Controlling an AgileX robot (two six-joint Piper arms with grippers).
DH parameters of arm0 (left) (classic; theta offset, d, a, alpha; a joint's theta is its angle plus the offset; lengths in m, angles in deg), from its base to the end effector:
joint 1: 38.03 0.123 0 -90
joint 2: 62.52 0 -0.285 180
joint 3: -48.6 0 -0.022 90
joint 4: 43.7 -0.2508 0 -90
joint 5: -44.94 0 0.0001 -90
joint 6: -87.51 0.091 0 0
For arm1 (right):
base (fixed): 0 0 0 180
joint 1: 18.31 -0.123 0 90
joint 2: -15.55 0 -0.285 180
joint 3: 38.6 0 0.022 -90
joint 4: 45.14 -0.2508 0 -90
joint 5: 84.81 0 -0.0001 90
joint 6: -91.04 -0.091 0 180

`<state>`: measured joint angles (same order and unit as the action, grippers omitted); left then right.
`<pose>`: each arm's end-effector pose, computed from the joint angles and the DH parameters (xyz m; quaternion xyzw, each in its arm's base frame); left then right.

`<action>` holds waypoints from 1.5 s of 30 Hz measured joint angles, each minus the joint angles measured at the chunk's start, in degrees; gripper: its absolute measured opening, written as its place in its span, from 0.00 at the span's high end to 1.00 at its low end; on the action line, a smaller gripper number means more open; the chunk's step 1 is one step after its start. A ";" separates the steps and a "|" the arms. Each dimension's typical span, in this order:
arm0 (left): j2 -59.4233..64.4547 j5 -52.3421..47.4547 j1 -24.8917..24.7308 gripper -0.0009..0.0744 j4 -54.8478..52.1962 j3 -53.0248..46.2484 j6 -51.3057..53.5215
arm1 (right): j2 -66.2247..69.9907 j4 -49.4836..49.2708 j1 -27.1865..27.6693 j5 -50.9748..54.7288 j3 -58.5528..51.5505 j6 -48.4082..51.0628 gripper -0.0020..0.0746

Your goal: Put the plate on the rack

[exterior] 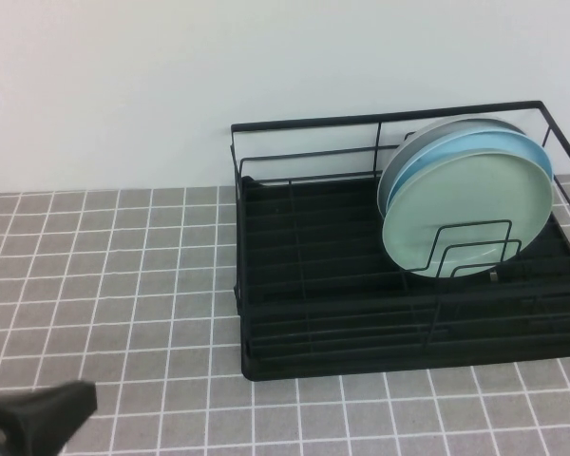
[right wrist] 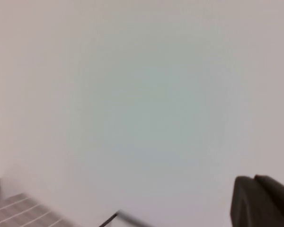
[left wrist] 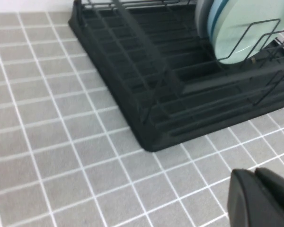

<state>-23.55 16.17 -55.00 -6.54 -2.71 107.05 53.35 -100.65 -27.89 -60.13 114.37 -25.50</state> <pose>0.0964 -0.0571 0.2877 0.1012 0.8269 -0.2630 0.4867 0.0701 0.0437 0.4399 -0.2423 0.5959 0.1052 0.7584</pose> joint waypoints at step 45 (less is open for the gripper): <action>-2.10 2.54 0.00 0.99 6.05 -5.80 0.00 | -14.09 1.60 0.00 -13.17 -40.09 -4.43 0.97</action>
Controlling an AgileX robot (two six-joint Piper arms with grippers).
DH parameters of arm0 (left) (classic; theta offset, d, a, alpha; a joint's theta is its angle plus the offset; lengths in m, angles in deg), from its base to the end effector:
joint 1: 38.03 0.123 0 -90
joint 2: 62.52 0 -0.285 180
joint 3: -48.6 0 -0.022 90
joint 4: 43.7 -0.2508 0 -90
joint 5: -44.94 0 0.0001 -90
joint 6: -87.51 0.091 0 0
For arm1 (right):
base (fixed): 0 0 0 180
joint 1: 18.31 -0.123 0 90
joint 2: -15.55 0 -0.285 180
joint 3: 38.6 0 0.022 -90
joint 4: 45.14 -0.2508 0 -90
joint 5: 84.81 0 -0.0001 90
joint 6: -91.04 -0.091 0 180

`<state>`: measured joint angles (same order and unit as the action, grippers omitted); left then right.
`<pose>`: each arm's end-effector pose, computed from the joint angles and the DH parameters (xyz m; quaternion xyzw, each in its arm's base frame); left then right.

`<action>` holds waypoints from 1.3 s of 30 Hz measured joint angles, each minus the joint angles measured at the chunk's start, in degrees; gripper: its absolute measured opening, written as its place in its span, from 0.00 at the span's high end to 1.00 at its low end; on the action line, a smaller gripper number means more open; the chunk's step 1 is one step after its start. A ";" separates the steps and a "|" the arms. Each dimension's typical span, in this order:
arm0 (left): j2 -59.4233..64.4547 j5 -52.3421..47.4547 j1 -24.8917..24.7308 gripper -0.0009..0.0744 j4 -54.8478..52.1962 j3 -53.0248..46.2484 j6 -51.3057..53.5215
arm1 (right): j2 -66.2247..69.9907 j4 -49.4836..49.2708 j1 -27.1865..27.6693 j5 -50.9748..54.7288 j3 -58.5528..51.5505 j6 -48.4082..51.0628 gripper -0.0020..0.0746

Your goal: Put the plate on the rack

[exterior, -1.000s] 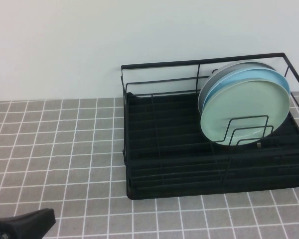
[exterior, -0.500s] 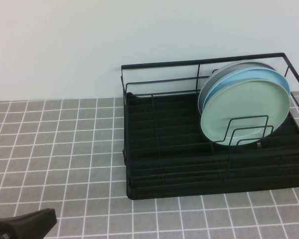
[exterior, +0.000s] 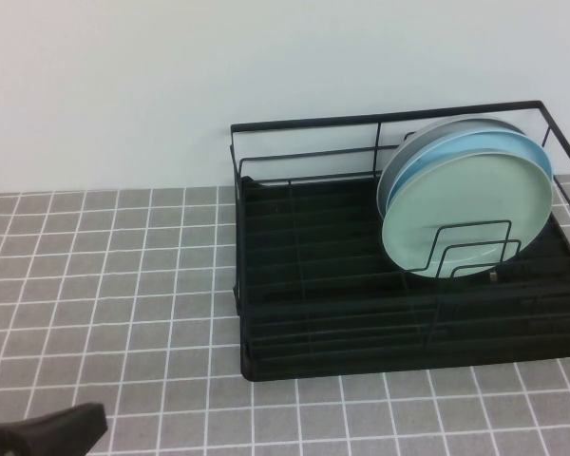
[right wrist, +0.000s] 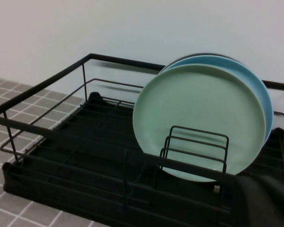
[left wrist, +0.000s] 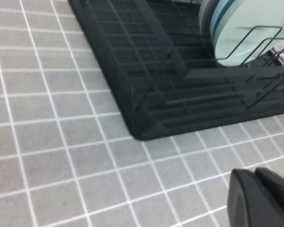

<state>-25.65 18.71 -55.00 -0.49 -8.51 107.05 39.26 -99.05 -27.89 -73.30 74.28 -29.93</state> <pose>0.0905 -0.0565 0.2636 0.0576 0.8298 -0.2952 0.4701 0.0756 0.0277 0.2439 -0.1524 0.7366 0.0832 0.6536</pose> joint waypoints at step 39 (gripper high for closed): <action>-29.45 9.12 15.75 0.99 -38.02 -22.15 -19.54 | 0.00 -0.10 0.00 0.00 0.00 0.00 0.97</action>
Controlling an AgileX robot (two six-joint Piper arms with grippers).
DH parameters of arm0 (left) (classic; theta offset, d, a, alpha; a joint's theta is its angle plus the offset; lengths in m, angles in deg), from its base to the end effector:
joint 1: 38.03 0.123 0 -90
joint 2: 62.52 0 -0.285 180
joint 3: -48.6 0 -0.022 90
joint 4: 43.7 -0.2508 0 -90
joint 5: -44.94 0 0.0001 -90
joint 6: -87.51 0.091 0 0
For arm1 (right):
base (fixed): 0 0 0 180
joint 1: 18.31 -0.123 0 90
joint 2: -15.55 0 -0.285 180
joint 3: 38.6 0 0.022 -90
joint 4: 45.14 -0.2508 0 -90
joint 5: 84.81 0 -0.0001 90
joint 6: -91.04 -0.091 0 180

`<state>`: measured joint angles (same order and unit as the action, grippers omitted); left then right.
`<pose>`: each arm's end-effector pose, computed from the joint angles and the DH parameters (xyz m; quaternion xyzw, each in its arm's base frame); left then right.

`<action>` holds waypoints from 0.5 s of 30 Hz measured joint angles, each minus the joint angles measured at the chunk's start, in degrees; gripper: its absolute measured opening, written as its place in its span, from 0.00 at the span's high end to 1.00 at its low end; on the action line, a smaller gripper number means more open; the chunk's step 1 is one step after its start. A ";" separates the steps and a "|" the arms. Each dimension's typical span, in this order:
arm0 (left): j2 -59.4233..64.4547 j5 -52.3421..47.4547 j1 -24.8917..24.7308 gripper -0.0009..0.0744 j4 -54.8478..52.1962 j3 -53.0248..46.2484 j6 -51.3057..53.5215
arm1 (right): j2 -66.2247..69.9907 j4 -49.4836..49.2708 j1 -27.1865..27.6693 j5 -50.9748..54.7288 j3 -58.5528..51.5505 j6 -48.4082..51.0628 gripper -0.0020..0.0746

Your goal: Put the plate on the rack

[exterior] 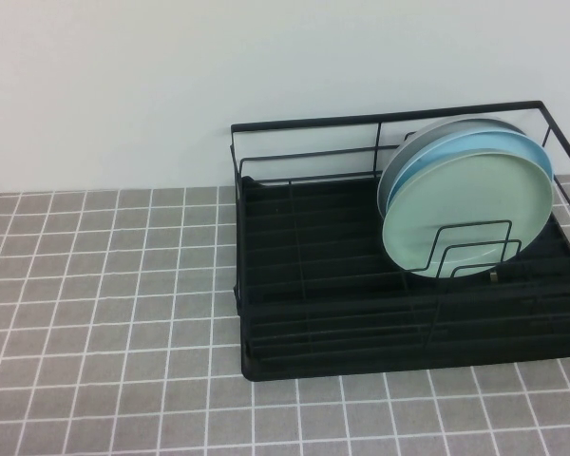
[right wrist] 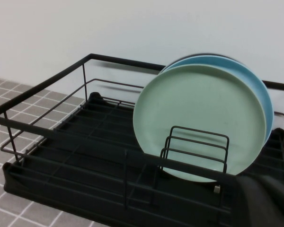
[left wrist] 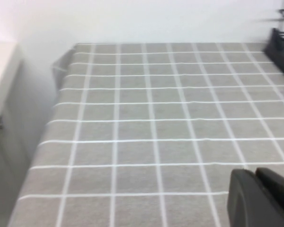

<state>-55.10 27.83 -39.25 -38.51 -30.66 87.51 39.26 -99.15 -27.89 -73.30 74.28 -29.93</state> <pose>0.0548 -0.0036 0.1746 -0.0175 0.7863 -0.0437 0.6160 0.0756 0.0277 0.2439 -0.1518 0.7367 0.0839 0.6536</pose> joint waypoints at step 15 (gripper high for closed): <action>0.00 -0.14 2.04 0.99 0.00 0.00 0.00 | 0.00 0.00 0.00 0.00 0.00 0.00 0.97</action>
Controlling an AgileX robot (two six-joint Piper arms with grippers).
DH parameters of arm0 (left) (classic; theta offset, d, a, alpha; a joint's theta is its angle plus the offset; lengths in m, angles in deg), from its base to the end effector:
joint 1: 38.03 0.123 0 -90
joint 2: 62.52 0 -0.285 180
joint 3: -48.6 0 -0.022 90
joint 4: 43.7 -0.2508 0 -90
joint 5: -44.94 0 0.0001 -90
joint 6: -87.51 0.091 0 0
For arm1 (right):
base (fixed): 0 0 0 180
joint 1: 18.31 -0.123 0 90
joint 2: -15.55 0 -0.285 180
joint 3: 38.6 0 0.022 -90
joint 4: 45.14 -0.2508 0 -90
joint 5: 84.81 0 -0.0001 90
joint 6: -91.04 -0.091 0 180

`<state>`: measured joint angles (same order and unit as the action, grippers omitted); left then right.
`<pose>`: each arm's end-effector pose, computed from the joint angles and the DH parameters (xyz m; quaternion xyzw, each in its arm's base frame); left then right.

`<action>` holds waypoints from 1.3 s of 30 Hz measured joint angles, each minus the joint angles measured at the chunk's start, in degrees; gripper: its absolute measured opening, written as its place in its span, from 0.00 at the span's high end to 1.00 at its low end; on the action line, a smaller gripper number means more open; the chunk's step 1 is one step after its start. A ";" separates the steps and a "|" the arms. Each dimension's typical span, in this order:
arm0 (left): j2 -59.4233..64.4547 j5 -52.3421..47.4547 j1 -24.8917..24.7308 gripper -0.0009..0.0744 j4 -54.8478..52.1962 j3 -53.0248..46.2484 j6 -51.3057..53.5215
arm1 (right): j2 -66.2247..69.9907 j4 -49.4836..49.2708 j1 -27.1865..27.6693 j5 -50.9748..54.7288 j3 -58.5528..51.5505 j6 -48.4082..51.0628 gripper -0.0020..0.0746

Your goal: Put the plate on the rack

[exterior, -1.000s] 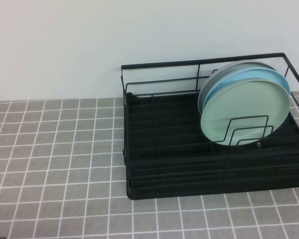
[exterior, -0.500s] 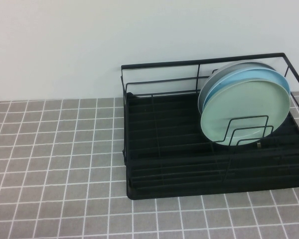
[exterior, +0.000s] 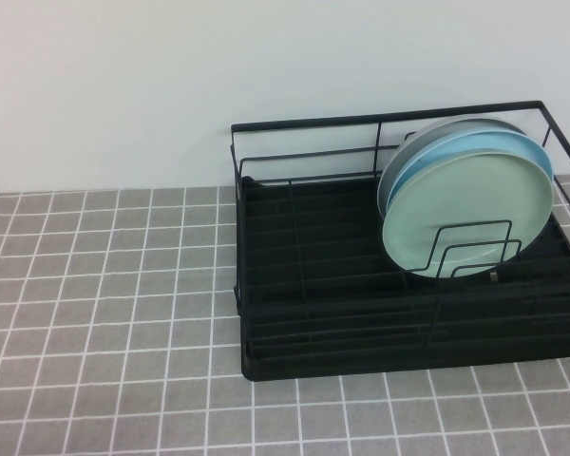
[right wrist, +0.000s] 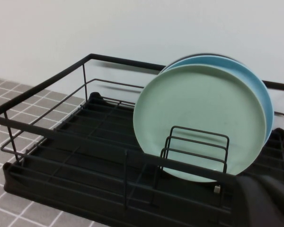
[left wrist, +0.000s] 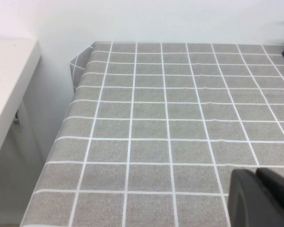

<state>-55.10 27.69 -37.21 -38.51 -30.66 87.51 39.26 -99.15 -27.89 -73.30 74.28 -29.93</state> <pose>0.0548 -0.0017 0.1744 -0.0314 0.7866 -0.0328 0.6158 0.0756 0.0277 0.2439 -0.1518 0.7367 0.0839 0.6536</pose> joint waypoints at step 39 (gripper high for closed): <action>0.00 0.00 0.00 0.99 0.00 0.00 0.00 | -16.42 56.04 5.44 7.35 -10.18 -59.03 0.98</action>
<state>-55.10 27.69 -37.21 -38.51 -30.66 87.51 22.84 -43.10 -22.45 -65.95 64.10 -88.96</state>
